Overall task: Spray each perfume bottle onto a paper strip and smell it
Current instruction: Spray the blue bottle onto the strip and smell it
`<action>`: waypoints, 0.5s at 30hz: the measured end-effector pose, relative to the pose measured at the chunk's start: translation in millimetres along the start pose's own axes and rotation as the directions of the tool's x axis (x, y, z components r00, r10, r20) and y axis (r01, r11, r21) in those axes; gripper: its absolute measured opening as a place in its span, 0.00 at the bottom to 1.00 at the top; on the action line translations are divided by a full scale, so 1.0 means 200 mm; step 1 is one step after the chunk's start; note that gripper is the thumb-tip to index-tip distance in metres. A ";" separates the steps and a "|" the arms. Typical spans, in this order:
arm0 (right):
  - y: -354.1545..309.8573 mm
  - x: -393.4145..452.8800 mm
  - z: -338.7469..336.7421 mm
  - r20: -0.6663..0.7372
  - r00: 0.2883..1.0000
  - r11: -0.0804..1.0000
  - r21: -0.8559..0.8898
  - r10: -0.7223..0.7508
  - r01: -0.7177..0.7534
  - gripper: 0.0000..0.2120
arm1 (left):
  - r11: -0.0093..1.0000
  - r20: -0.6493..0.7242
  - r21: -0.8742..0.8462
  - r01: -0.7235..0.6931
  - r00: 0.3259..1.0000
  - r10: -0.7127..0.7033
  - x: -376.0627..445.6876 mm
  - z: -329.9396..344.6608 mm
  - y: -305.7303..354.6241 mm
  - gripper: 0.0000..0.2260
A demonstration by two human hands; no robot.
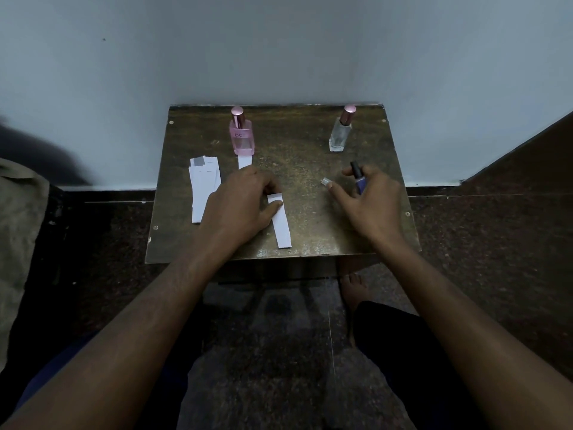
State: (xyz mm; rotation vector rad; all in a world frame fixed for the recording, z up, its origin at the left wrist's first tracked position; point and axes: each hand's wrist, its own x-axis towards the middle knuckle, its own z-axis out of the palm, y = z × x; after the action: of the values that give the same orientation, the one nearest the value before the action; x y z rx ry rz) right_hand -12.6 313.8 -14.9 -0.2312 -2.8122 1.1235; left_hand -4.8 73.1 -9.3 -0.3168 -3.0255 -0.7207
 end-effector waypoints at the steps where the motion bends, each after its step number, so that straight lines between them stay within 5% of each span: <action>1: 0.00 0.01 0.01 0.007 1.000 0.999 -0.029 -0.029 0.029 0.21 | 1.000 -0.001 -0.002 0.004 1.000 -0.004 0.00 0.00 0.00 0.08; 15: -0.05 0.07 -0.06 0.195 0.974 0.917 -0.358 -0.114 0.179 0.10 | 1.000 0.006 -0.026 -0.012 1.000 0.013 0.03 0.02 0.00 0.04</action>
State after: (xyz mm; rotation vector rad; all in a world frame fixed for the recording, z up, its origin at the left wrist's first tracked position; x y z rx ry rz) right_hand -26.4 318.2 1.8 0.0542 -3.1147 0.5938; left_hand -10.1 75.3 -12.9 -0.3389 -3.0197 -0.7607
